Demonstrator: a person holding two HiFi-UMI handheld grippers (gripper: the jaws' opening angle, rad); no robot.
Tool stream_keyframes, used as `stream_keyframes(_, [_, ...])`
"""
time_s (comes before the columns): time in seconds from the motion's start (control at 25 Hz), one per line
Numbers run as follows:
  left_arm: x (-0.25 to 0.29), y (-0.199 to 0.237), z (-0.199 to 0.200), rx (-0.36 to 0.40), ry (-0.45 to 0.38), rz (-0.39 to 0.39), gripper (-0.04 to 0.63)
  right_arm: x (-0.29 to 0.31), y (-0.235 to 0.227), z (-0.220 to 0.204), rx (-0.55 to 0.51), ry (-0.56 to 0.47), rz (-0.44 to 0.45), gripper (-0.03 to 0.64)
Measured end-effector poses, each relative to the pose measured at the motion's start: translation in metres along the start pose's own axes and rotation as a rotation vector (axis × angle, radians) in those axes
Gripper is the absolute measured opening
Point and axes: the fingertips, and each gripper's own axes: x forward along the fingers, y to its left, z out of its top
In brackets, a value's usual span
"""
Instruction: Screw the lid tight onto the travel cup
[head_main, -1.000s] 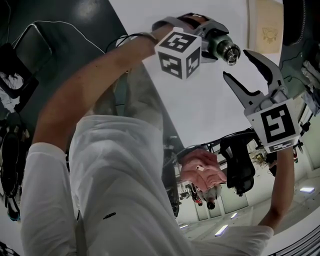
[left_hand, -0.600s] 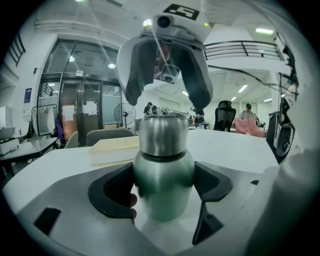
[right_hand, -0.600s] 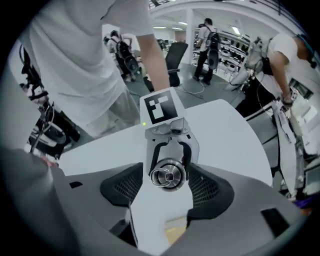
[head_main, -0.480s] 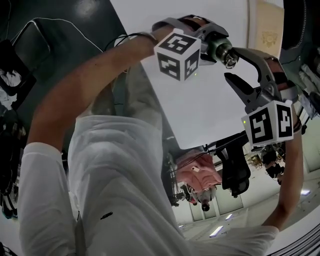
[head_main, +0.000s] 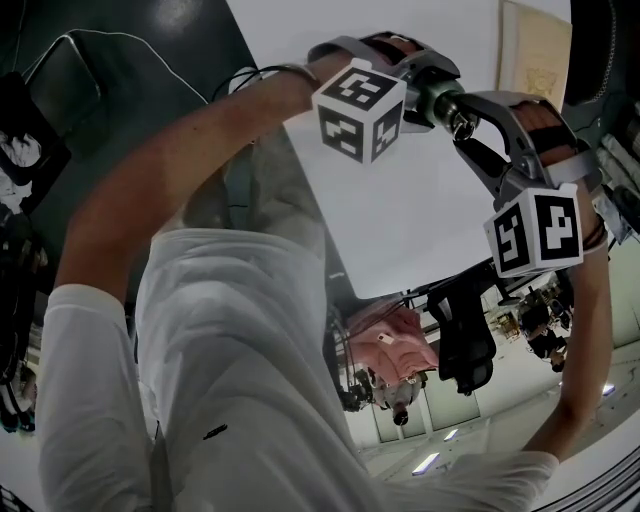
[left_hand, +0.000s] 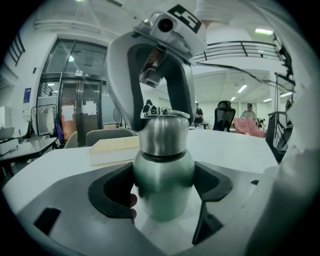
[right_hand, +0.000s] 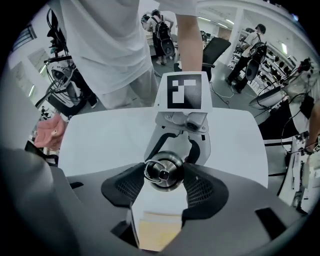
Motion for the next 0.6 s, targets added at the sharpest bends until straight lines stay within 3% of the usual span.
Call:
stream_keyframes(0.12, [-0.001, -0.001, 0.000, 0.001, 0.003, 0.002, 0.364, 0.000, 0.000, 0.002, 0.049, -0.013, -0.016, 0.241])
stream_keyframes(0.6, [0.000, -0.002, -0.001, -0.005, 0.008, 0.010, 0.364, -0.002, -0.012, 0.001, 0.581, -0.151, -0.121, 0.241])
